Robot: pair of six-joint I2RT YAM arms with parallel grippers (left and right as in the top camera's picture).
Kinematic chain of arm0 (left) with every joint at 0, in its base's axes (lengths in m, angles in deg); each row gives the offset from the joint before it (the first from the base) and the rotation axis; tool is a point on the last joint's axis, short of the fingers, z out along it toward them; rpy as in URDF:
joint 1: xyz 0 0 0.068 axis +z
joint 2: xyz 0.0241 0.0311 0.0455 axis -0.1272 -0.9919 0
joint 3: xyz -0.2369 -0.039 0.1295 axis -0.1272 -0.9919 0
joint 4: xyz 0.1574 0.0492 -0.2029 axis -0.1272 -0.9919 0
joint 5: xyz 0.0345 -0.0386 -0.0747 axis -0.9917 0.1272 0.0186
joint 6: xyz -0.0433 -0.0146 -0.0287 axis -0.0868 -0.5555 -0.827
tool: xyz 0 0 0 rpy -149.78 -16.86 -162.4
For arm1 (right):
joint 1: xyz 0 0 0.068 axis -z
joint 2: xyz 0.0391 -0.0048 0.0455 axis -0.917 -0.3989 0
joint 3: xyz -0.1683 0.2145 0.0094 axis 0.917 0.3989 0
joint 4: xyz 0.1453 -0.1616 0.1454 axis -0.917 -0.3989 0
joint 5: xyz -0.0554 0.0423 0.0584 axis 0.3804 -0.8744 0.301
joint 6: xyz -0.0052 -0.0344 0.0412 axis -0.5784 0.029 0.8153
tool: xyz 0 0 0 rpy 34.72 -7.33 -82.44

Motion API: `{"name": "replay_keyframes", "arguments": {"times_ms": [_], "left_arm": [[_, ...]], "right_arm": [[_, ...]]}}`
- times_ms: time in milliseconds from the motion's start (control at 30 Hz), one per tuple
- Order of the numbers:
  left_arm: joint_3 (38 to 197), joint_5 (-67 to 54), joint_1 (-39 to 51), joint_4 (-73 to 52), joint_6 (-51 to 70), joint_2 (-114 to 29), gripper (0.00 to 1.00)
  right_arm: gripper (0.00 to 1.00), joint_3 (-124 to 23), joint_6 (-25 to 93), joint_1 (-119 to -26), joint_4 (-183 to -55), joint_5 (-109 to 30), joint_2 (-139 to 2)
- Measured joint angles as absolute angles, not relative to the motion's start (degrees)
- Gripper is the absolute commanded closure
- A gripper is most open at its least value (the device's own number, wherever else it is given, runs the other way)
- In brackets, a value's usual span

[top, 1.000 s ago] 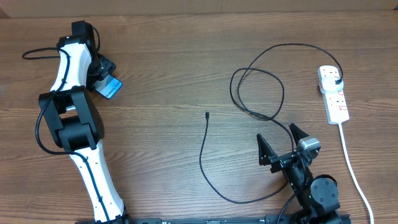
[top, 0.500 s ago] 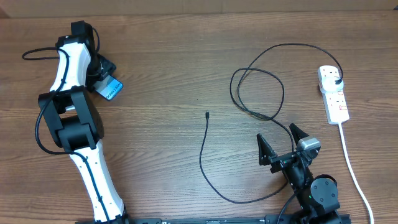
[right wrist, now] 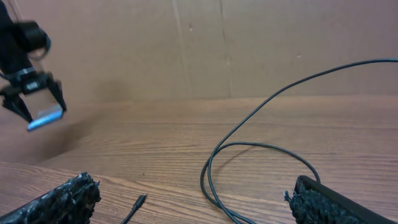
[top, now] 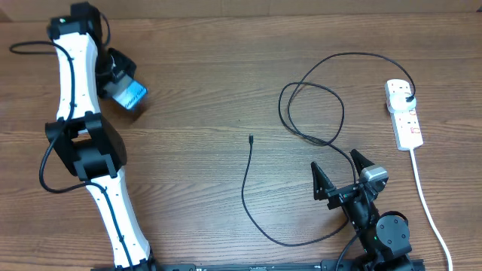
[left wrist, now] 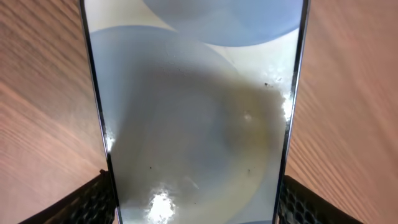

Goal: Plug charger to phone and switch on socket
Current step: 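Lift the phone with the left gripper and carry it toward center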

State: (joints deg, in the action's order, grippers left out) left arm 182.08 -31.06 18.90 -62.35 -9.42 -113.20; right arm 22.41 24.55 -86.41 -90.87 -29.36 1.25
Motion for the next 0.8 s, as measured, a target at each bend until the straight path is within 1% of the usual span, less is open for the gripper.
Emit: {"name": "replay_keyframes", "arguments": {"times_ms": [167, 233, 367, 600, 700, 800], "left_arm": [[188.7, -25.2, 16.8, -68.1, -8.3, -113.2, 0.89], [189.7, -23.5, 14.6, -69.7, -8.1, -113.2, 0.96], [189.8, -21.9, 7.9, -71.7, -7.9, -113.2, 0.96], [189.9, -18.4, -4.2, -70.9, -8.0, -113.2, 0.96], [189.8, -14.3, -5.7, -72.0, -8.0, -113.2, 0.96], [189.8, -11.3, -5.1, -72.9, -7.9, -113.2, 0.96]], "right_arm": [[0.0, 22.4, 24.5, -86.4, -90.9, -29.4, 1.3], [0.0, 22.4, 24.5, -86.4, -90.9, -29.4, 1.3], [0.0, 22.4, 24.5, -86.4, -90.9, -29.4, 1.3], [0.0, 22.4, 24.5, -86.4, -90.9, -29.4, 1.3], [0.0, 22.4, 24.5, -86.4, -90.9, -29.4, 1.3], [0.0, 22.4, 24.6, -86.4, -90.9, -29.3, 1.3]]}}
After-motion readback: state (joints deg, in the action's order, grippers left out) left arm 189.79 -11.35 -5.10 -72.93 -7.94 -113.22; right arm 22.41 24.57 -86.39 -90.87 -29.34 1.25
